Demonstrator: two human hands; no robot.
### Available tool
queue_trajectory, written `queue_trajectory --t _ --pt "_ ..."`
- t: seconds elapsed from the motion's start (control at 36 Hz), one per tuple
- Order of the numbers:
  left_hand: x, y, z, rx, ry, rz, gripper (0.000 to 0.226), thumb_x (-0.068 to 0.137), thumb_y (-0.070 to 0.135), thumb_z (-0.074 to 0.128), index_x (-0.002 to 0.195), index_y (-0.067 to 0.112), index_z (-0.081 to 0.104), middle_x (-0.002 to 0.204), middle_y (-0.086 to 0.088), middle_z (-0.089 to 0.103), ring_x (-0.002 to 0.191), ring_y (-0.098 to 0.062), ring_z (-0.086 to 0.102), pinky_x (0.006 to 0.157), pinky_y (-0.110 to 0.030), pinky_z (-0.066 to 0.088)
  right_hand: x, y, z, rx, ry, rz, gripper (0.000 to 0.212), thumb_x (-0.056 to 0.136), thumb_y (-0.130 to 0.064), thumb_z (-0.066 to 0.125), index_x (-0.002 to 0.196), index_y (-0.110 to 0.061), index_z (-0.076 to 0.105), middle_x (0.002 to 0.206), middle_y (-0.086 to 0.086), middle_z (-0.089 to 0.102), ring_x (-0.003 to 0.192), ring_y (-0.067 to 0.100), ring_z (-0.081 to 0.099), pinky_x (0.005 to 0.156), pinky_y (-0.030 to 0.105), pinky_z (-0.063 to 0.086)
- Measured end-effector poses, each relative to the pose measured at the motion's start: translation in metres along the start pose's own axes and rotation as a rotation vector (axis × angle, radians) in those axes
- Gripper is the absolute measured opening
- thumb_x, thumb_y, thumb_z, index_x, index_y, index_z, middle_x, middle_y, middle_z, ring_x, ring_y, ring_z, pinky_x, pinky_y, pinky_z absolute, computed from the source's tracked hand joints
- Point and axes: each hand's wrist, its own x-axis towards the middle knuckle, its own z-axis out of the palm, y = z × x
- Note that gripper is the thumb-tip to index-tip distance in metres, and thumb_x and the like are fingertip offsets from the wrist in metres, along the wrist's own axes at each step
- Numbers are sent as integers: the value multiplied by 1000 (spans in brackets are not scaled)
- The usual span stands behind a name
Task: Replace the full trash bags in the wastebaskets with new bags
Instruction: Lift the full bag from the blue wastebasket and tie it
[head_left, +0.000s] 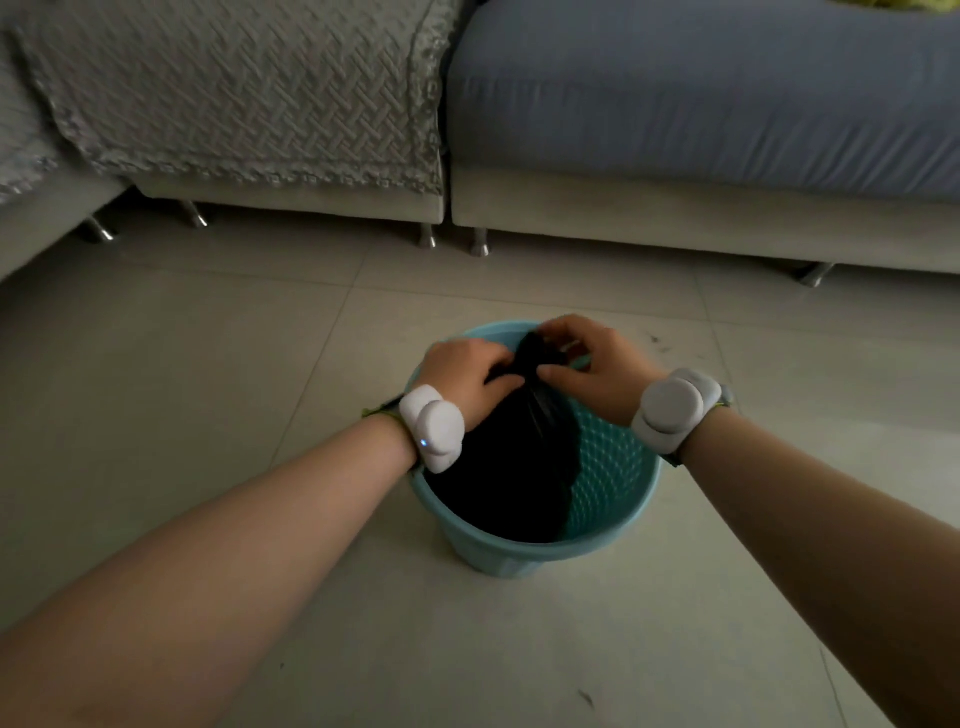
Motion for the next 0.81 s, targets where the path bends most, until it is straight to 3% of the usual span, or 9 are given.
queue_trajectory --t 0.08,0.14,0.31,0.39,0.47,0.53,0.61,0.69,0.81 --pt "12 11 -24 -105 135 -44 26 89 35 57 96 11 63 95 -10 66 91 -30 61 77 -40 47 -5 -2 -9 70 -25 36 61 80 -31 70 134 -21 44 119 -2 56 106 15 57 90 33 50" --pt "18 22 -45 -180 243 -41 25 90 31 56 100 8 61 99 -11 64 92 -28 59 79 -40 47 -7 -5 -15 71 -12 26 64 80 -34 71 135 -22 42 120 -4 55 107 13 56 92 33 49" --pt "25 42 -108 -420 452 -42 20 93 29 53 103 12 57 91 7 60 83 -8 55 67 -16 39 2 -38 -36 33 208 -60 69 75 -53 61 135 -24 42 126 0 56 116 18 54 97 43 47" --pt "22 43 -143 -468 548 -54 20 94 29 52 106 13 57 89 12 58 81 -2 55 68 -13 41 10 -71 -42 82 274 -141 66 78 -45 58 138 -27 38 128 -2 54 117 15 53 98 42 47" --pt "18 35 -175 -484 617 -72 21 94 29 51 106 13 56 93 7 61 89 -10 59 79 -25 46 18 -102 -39 108 281 -221 58 86 -34 59 139 -27 37 130 -4 53 119 12 52 100 41 45" --pt "14 30 -192 -471 657 -77 17 94 28 51 103 14 55 90 6 60 87 -12 59 78 -29 47 22 -118 -34 139 282 -252 57 88 -33 58 141 -28 35 132 -6 52 121 10 50 102 40 44" --pt "0 12 -219 -451 712 -103 15 94 28 51 100 15 54 85 11 58 79 -3 57 74 -24 47 31 -145 -17 143 282 -309 59 90 -32 56 143 -27 32 137 -7 47 126 7 44 107 32 38" --pt "-21 -14 -234 -468 718 -140 11 94 26 52 99 16 54 86 9 59 80 -6 58 75 -26 48 39 -171 9 129 250 -342 59 91 -23 56 145 -24 30 139 -5 44 127 6 39 101 19 30" --pt "-52 -50 -233 -417 651 -209 13 93 26 54 99 15 56 89 4 63 86 -12 61 77 -28 47 45 -189 51 120 131 -364 63 91 -22 56 146 -22 28 142 -2 40 129 10 37 100 17 28"
